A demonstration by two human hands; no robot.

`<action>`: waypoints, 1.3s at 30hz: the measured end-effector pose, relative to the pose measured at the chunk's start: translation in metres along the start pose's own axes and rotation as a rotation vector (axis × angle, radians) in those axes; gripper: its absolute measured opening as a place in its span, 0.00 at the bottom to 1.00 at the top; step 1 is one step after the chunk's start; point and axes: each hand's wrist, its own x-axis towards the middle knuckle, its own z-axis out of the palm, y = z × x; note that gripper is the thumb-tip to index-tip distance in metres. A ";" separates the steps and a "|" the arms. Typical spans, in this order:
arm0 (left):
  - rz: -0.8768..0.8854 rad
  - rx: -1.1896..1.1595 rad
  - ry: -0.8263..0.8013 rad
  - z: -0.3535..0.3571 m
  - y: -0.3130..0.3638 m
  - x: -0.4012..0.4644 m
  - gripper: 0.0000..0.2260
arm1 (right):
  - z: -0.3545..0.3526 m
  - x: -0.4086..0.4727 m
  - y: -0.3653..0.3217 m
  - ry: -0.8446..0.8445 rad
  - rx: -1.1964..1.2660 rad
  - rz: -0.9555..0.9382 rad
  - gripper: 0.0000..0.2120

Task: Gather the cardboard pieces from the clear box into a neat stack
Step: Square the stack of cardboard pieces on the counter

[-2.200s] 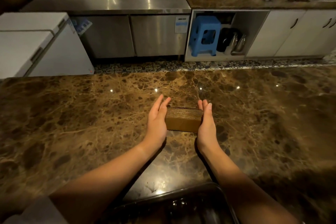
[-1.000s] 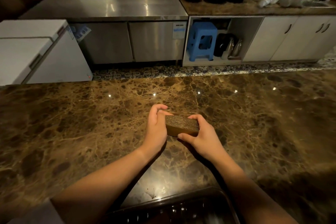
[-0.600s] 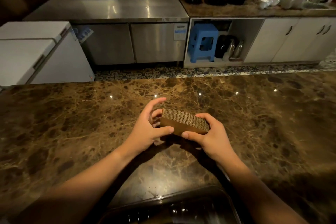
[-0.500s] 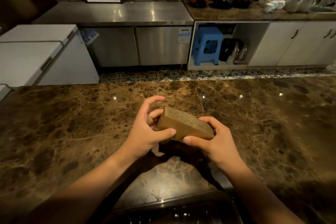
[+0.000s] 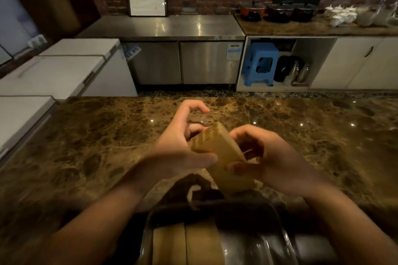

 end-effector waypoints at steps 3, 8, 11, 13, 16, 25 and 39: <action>-0.028 0.054 0.039 0.012 0.004 -0.029 0.35 | 0.007 -0.025 -0.007 -0.048 0.070 0.038 0.18; -0.098 0.206 0.203 0.036 0.000 -0.076 0.39 | 0.035 -0.059 -0.012 -0.074 0.121 0.163 0.16; -0.130 0.022 0.389 0.035 0.001 -0.100 0.33 | 0.040 -0.075 -0.011 -0.028 0.185 0.268 0.11; -0.127 -0.049 0.627 0.024 -0.004 -0.123 0.25 | 0.045 -0.088 -0.010 -0.001 0.150 0.332 0.09; -0.205 -0.080 0.763 0.013 -0.024 -0.163 0.15 | 0.061 -0.104 -0.006 0.036 -0.045 0.550 0.14; -0.400 -0.208 0.777 0.044 -0.078 -0.215 0.13 | 0.098 -0.120 0.009 0.108 -0.502 0.714 0.15; -0.460 -0.377 0.831 0.047 -0.073 -0.203 0.07 | 0.117 -0.108 0.018 -0.010 -0.080 0.786 0.17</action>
